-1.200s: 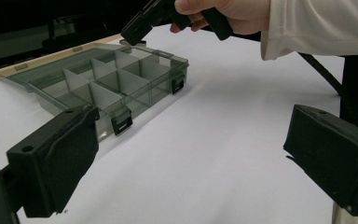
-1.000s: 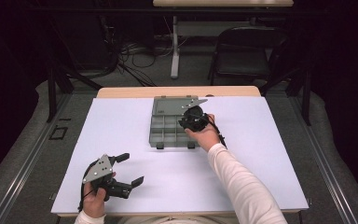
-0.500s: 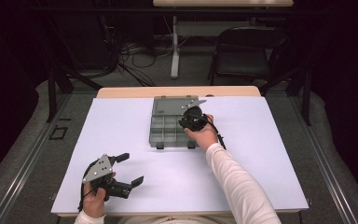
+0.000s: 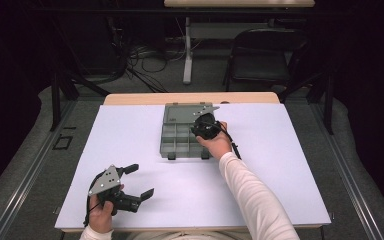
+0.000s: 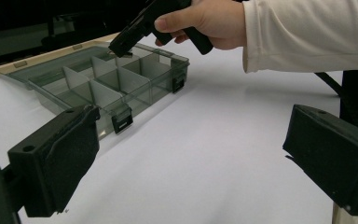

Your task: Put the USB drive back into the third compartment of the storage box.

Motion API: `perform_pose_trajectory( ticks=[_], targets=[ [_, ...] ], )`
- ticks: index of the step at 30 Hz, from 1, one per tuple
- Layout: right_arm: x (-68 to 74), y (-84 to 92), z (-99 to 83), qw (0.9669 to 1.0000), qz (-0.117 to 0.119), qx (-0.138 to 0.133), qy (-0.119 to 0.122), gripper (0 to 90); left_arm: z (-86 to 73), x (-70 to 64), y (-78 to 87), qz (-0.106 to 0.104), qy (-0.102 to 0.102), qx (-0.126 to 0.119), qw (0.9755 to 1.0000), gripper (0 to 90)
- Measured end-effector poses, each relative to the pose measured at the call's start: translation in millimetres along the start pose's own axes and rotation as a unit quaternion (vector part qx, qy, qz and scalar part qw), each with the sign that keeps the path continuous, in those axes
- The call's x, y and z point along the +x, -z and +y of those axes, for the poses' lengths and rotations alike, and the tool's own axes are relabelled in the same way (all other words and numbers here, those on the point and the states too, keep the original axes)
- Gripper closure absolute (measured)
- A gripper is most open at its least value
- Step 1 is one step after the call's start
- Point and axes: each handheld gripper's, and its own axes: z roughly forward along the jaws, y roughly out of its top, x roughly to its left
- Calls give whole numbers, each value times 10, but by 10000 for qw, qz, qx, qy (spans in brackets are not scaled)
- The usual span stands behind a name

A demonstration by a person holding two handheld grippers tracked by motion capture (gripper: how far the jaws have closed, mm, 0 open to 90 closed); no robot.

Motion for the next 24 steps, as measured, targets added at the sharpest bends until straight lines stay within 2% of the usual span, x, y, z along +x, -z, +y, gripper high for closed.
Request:
perform_pose_trajectory(
  ticks=[6, 9, 24],
  targets=[
    [26, -11, 35, 10000, 10, -48, 45, 793, 0, 0, 6, 2, 8, 3, 10000, 30],
    [32, -17, 35, 10000, 16, 13, 58, 794, 0, 0, 8, 0, 9, 2, 10000, 30],
    [16, -32, 24, 10000, -4, -30, -20, 770, -3, 2, 5, -8, 9, 6, 10000, 30]
  ],
)
